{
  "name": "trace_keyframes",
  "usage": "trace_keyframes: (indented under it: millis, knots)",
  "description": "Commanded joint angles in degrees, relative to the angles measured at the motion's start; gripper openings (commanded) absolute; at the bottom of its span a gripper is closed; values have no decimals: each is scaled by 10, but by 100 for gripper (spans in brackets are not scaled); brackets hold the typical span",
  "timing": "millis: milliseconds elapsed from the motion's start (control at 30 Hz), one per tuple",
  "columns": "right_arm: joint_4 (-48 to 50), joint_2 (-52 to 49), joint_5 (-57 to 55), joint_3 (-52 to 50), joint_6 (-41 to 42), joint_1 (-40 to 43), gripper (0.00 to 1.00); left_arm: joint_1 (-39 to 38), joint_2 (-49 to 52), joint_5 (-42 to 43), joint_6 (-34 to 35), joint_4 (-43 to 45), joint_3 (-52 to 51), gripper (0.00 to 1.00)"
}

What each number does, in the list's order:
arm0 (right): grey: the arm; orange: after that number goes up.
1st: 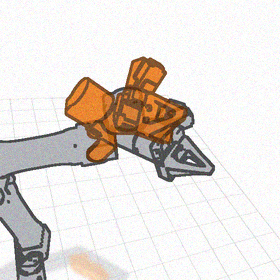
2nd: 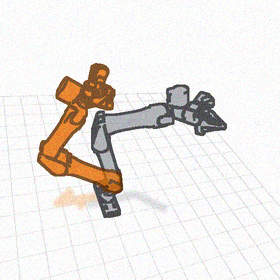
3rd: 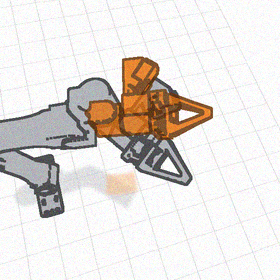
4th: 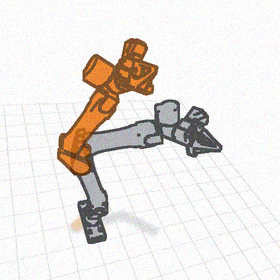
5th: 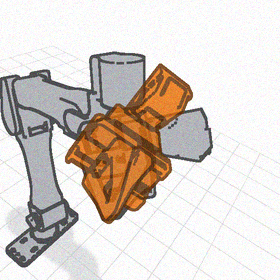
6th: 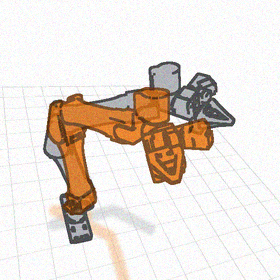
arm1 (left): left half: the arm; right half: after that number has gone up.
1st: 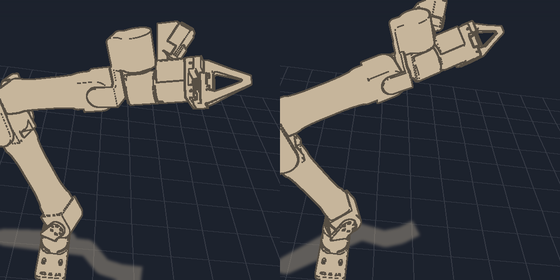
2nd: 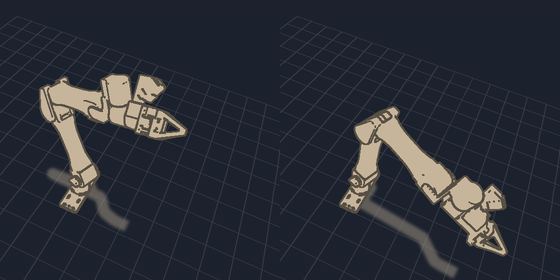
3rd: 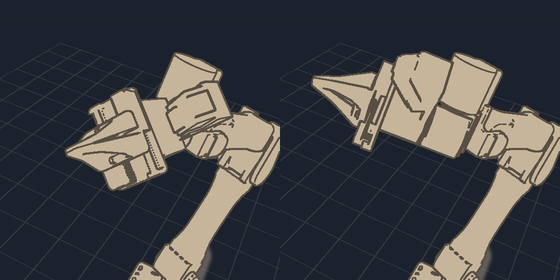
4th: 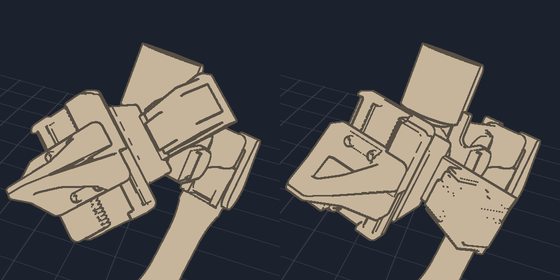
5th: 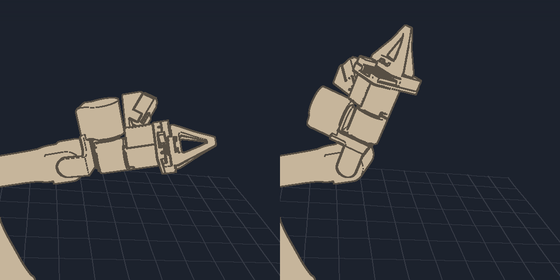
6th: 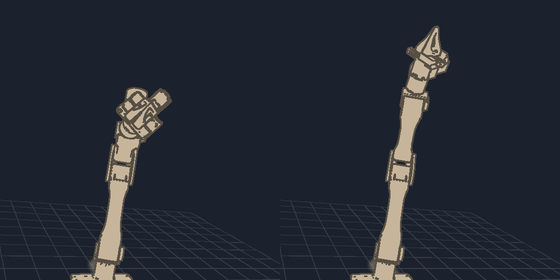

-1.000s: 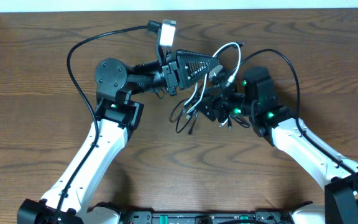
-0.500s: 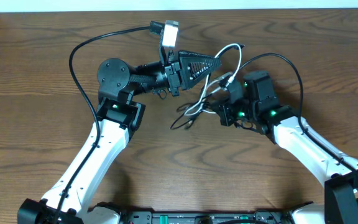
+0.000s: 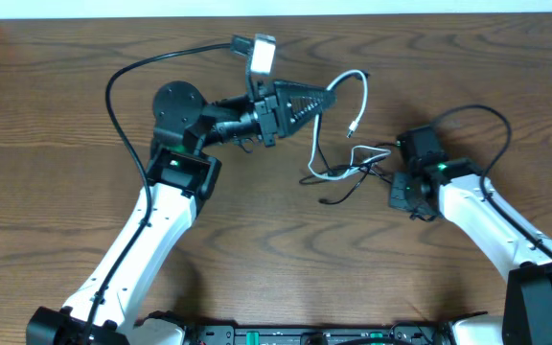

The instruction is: Untangle cables

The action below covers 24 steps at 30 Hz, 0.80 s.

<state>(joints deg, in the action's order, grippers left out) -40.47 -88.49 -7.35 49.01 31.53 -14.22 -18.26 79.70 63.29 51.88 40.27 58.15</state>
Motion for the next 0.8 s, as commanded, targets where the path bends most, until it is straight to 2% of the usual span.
trace_keyframes:
  millis: [0, 167, 300, 333, 367, 400, 467, 600, 700, 767]
  knots:
    - [-16, -2, -29, 3, 61, 24, 1, 43, -9, 12, -25, -15, 9, 7]
    - [-12, -2, -21, 3, 62, 35, 1, 86, -9, 50, -35, -52, 9, 7]
    - [12, -2, 1, 4, 62, 38, 1, 105, -9, 55, -67, -123, 9, 8]
    - [21, -2, 7, 5, 62, 38, 16, 104, -9, 56, -77, -139, 9, 8]
    - [36, -2, 21, 6, 61, 38, 42, 104, -9, 60, -86, -152, 9, 8]
    - [45, -2, 34, 8, 61, 38, 62, 102, -9, 64, -94, -164, 9, 7]
    - [86, -2, 89, 10, 22, 38, 84, 100, -9, 68, -97, -175, 9, 8]
    - [202, -2, 351, 10, -215, 37, 99, 94, -10, 68, -97, -175, 9, 7]
    - [236, -2, 493, 10, -326, 37, 99, 94, -10, 68, -97, -174, 9, 7]
    - [237, -2, 523, 10, -368, 37, 99, 94, -10, 68, -97, -174, 9, 7]
